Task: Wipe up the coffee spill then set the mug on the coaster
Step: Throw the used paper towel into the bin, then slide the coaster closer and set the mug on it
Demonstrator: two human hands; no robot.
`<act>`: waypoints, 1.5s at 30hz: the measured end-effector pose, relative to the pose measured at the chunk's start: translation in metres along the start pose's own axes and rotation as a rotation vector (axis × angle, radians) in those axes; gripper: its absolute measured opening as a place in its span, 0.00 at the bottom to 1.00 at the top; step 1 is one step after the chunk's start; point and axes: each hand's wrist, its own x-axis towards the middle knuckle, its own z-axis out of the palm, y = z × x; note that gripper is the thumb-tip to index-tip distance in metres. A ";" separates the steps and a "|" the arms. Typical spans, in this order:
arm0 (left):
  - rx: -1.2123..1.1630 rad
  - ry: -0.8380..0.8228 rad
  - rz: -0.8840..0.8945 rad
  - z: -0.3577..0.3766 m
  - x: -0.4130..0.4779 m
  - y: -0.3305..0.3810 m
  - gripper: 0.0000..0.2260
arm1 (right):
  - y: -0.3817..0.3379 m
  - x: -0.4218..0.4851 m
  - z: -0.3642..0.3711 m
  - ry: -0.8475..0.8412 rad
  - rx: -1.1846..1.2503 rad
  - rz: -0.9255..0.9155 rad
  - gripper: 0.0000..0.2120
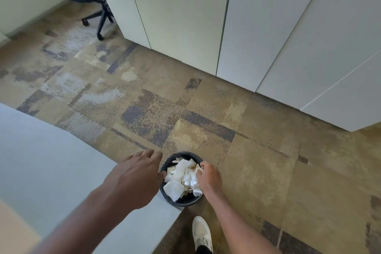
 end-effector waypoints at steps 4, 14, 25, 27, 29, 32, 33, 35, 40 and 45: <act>-0.040 0.096 -0.027 0.003 -0.014 -0.006 0.27 | -0.028 -0.013 -0.022 0.044 0.035 -0.134 0.14; -0.210 0.548 -0.210 -0.016 -0.113 -0.053 0.31 | -0.191 -0.124 -0.094 0.221 0.133 -0.666 0.23; -0.308 0.982 -0.427 -0.001 -0.283 -0.148 0.30 | -0.340 -0.304 -0.078 0.108 0.170 -1.109 0.26; -0.322 1.011 -0.472 0.005 -0.312 -0.164 0.31 | -0.358 -0.332 -0.065 0.112 0.171 -1.175 0.25; -0.328 1.044 -0.533 0.017 -0.350 -0.184 0.30 | -0.378 -0.366 -0.044 0.097 0.165 -1.237 0.25; -0.387 1.077 -0.610 0.041 -0.393 -0.213 0.30 | -0.402 -0.410 -0.008 0.015 0.114 -1.302 0.25; -0.405 1.087 -0.640 0.049 -0.404 -0.223 0.29 | -0.410 -0.423 0.004 -0.015 0.102 -1.319 0.27; -0.446 1.097 -0.700 0.067 -0.426 -0.245 0.29 | -0.426 -0.447 0.031 -0.070 0.078 -1.343 0.29; -0.539 1.108 -0.838 0.112 -0.467 -0.300 0.29 | -0.458 -0.490 0.104 -0.182 0.025 -1.399 0.25; -0.669 1.072 -0.916 0.150 -0.487 -0.345 0.27 | -0.486 -0.514 0.176 -0.254 -0.115 -1.448 0.27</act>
